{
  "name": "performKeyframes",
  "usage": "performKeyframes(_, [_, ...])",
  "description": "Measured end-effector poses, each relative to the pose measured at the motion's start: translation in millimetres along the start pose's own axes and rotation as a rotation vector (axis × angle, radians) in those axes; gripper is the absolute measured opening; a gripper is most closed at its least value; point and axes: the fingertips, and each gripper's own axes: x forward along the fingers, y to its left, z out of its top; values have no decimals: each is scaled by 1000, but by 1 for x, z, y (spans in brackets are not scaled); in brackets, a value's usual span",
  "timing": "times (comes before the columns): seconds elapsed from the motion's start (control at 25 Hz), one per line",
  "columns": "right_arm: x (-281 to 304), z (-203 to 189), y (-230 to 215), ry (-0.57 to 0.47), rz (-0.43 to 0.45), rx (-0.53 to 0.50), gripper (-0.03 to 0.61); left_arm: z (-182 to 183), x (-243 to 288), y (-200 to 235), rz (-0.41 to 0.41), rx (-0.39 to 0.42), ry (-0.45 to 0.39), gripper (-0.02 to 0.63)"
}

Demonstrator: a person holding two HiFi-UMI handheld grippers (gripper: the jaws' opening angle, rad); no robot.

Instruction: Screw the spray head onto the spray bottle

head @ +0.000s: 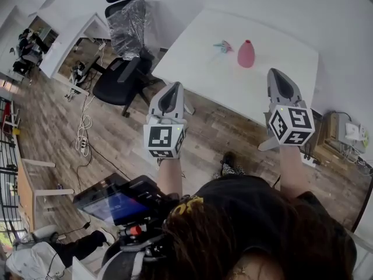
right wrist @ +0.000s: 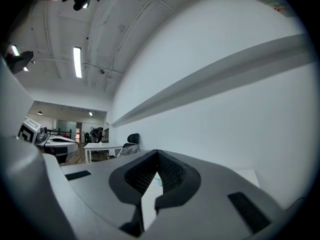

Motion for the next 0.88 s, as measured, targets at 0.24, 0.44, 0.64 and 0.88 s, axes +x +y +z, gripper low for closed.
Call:
performKeyframes(0.24, [60, -4, -26, 19, -19, -5, 7, 3, 69, 22, -25, 18, 11, 2])
performKeyframes(0.44, [93, -3, -51, 25, -53, -23, 7, 8, 121, 24, -73, 30, 8, 2])
performKeyframes(0.64, [120, -6, -71, 42, -82, -61, 7, 12, 157, 27, -102, 38, 2, 2])
performKeyframes(0.88, [140, -14, -75, 57, -114, -71, 6, -1, 179, 39, -136, 37, 24, 2])
